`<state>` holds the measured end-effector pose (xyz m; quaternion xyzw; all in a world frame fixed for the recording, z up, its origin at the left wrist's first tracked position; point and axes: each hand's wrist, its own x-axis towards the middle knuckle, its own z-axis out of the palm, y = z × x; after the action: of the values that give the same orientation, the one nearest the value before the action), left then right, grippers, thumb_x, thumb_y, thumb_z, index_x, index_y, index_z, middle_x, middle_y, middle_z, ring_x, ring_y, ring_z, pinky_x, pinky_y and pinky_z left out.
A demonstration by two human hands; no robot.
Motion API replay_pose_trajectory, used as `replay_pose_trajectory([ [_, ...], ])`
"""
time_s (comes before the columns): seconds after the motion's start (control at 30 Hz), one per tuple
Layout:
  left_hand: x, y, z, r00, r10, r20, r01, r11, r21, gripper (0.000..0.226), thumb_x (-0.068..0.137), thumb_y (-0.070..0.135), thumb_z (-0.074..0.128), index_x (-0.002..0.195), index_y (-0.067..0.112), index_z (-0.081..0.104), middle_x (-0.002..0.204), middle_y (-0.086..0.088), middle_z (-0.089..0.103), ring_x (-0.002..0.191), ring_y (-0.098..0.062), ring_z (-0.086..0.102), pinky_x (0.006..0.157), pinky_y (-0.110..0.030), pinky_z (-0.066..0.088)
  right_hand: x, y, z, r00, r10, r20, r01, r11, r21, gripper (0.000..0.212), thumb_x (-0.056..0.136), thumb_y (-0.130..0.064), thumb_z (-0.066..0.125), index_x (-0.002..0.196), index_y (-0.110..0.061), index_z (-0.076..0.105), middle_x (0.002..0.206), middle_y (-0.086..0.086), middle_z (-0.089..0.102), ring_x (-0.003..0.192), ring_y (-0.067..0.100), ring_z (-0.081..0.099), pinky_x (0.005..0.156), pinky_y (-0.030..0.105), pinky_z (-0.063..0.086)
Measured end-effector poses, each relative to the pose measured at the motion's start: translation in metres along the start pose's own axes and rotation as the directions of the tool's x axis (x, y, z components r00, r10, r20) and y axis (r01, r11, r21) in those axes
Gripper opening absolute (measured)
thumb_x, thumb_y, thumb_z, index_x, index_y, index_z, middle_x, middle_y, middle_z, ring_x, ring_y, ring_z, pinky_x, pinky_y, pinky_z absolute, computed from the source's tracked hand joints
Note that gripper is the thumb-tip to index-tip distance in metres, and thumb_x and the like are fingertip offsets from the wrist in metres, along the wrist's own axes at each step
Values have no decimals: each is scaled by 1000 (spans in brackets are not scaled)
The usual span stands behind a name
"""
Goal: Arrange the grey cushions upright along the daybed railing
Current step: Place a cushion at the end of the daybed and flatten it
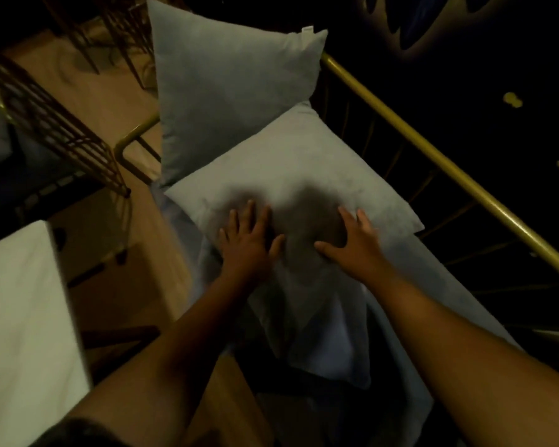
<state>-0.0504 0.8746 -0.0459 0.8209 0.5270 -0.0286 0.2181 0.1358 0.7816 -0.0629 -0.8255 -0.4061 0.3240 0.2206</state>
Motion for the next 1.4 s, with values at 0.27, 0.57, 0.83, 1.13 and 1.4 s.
replay_pose_trajectory([
  [0.27, -27, 72, -1, 916, 359, 178, -389, 904, 179, 66, 80, 56, 31, 140, 28, 38, 158, -14, 18, 146, -43, 4, 118, -54, 5, -84, 59, -53, 955, 277, -103, -262, 955, 141, 63, 83, -33, 68, 138, -12, 44, 143, 17, 43, 132, 30, 40, 106, 29, 30],
  [0.57, -134, 207, 107, 611, 635, 474, -582, 765, -275, 49, 87, 44, 53, 129, 20, 53, 142, -12, 44, 133, -34, 37, 113, -40, 25, -282, 199, -84, 666, 714, -216, -638, 696, 330, 47, 85, -26, 65, 129, -12, 54, 136, 18, 50, 122, 36, 50, 102, 36, 38],
  [0.83, -223, 252, 217, 490, 373, 788, -296, 921, -253, 85, 81, 44, 68, 149, 22, 23, 154, -12, 30, 141, -28, 32, 114, -36, 30, -406, 306, -78, 453, 872, -186, -785, 489, 381, 59, 82, -28, 65, 137, -16, 44, 144, 21, 36, 130, 35, 39, 108, 35, 32],
  [1.13, -267, 270, 314, 747, 58, 662, 62, 986, -156, 123, 67, 56, 75, 150, 28, -12, 160, -18, 4, 145, -39, 18, 115, -46, 22, -452, 414, -74, 399, 911, -105, -797, 402, 452, 98, 69, -59, 70, 148, -31, 20, 155, 12, 22, 140, 35, 27, 113, 48, 29],
  [1.4, -248, 248, 339, 798, 131, 588, 141, 909, -393, 123, 63, 52, 79, 149, 36, -7, 161, 3, 12, 146, -24, 20, 117, -43, 25, -457, 466, -81, 530, 848, 23, -722, 437, 536, 125, 50, -73, 73, 142, -52, -10, 159, 7, 8, 144, 37, 16, 115, 53, 24],
])
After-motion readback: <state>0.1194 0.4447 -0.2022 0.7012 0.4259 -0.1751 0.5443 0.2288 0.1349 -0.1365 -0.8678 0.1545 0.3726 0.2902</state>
